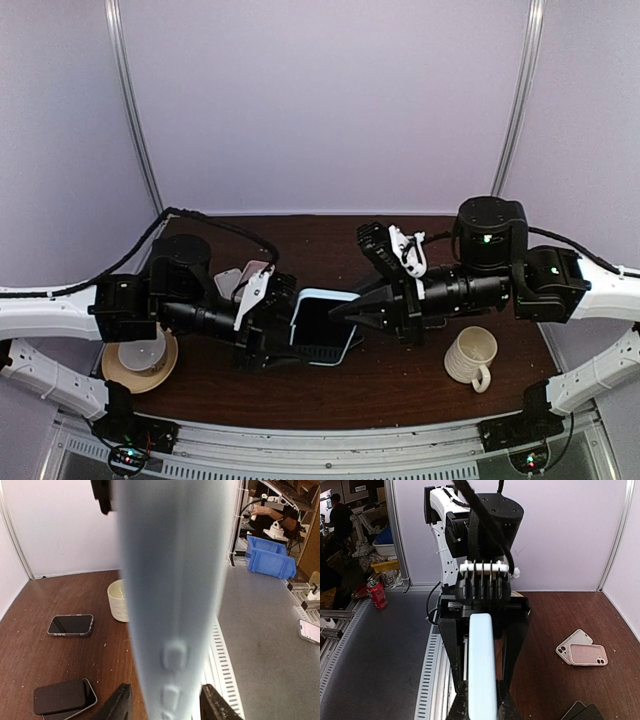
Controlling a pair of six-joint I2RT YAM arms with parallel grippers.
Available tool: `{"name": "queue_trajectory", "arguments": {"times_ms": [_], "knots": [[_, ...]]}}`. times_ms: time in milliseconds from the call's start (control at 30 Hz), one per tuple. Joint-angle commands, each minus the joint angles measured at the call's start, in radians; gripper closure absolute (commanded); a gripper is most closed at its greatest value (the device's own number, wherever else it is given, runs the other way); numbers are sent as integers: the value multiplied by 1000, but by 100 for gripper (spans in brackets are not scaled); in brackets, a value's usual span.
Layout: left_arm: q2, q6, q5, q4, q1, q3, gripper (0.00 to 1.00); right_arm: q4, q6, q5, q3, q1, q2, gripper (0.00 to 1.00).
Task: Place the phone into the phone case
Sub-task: Press the top right corner of the phone case, then pass from the right arm to the left
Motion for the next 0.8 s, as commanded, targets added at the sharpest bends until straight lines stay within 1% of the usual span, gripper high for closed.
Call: {"name": "queue_trajectory", "arguments": {"times_ms": [0, 67, 200, 267, 300, 333, 367, 400, 467, 500, 533, 600, 767], "knots": [[6, -19, -8, 122, -4, 41, 53, 46, -9, -12, 32, -3, -4, 100], [8, -19, -6, 117, -3, 40, 66, 42, -7, -11, 34, -2, -4, 100], [1, -58, -17, 130, -3, 27, 99, 27, -8, 1, 36, -3, -3, 100], [-11, -75, -25, 158, -4, 16, 100, 17, -5, 23, 28, -3, -8, 98], [-19, -88, -32, 186, -4, 7, 100, 16, -1, 34, 17, -3, -14, 93], [-29, -105, -44, 215, -4, -6, 100, 21, 6, 44, -2, -5, -22, 84], [-36, -129, -60, 247, -4, -18, 100, 34, 15, 56, -24, -8, -32, 68], [-43, -149, -76, 270, -4, -28, 100, 52, 29, 68, -53, -10, -44, 57], [-55, -184, -91, 306, -3, -35, 100, 96, 60, 79, -106, -16, -67, 43], [-59, -194, -87, 321, -4, -38, 100, 114, 76, 87, -132, -19, -78, 39], [-64, -204, -86, 337, -4, -42, 100, 132, 82, 98, -156, -21, -88, 37], [-71, -221, -76, 372, -4, -53, 100, 176, 134, 98, -202, -25, -103, 37], [-66, -238, -61, 383, -4, -56, 100, 258, 189, 46, -244, -27, -97, 49]]}}
